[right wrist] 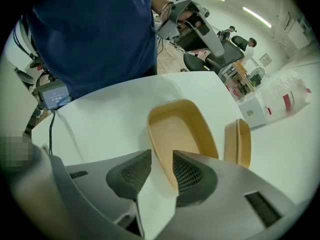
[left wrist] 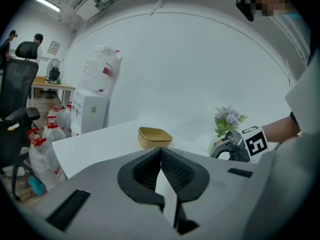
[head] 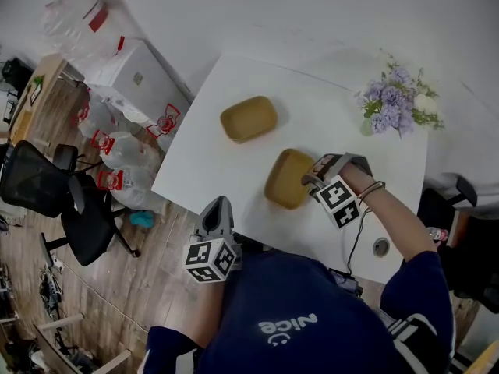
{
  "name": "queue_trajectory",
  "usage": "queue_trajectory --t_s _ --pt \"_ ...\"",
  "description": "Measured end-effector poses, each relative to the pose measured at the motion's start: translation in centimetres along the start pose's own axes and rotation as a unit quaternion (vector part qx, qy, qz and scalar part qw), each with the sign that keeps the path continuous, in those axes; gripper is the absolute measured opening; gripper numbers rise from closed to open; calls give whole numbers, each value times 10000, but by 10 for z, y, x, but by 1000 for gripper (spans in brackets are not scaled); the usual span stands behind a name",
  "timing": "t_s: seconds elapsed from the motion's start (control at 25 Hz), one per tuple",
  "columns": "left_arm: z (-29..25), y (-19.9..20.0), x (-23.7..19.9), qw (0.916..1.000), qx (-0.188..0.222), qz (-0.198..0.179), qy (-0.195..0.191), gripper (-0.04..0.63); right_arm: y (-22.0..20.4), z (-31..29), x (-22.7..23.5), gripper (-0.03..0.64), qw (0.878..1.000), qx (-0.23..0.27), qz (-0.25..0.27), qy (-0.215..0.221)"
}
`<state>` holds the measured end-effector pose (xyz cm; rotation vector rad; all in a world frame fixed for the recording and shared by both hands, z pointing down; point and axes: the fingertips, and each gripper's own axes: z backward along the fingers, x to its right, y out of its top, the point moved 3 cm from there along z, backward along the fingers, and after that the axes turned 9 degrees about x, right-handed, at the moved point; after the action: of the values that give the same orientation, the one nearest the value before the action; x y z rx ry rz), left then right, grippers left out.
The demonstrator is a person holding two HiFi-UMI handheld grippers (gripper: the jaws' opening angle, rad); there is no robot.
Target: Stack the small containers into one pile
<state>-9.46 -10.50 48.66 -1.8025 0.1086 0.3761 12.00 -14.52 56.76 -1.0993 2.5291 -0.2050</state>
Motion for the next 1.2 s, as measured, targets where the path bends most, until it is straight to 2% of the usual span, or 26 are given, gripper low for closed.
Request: queue_trajectory --t_s 0.24,0.44,0.76,0.96,1.2 --pt "5 -1 -5 10000 -16 12 61 20 -1 -13 -2 147 9998 -89 70 166" --pt "8 -1 -12 9999 -6 26 123 20 0 -20 -4 87 9997 -120 173 109" --pt "7 -1 -18 9999 -2 92 121 19 9 -18 3 57 9996 -129 245 -84" --pt "3 -1 -22 9999 -23 121 80 20 18 -5 18 57 9988 -164 227 -408" --pt "0 3 -28 9999 2 164 21 20 27 17 41 57 9955 -166 -133 -925"
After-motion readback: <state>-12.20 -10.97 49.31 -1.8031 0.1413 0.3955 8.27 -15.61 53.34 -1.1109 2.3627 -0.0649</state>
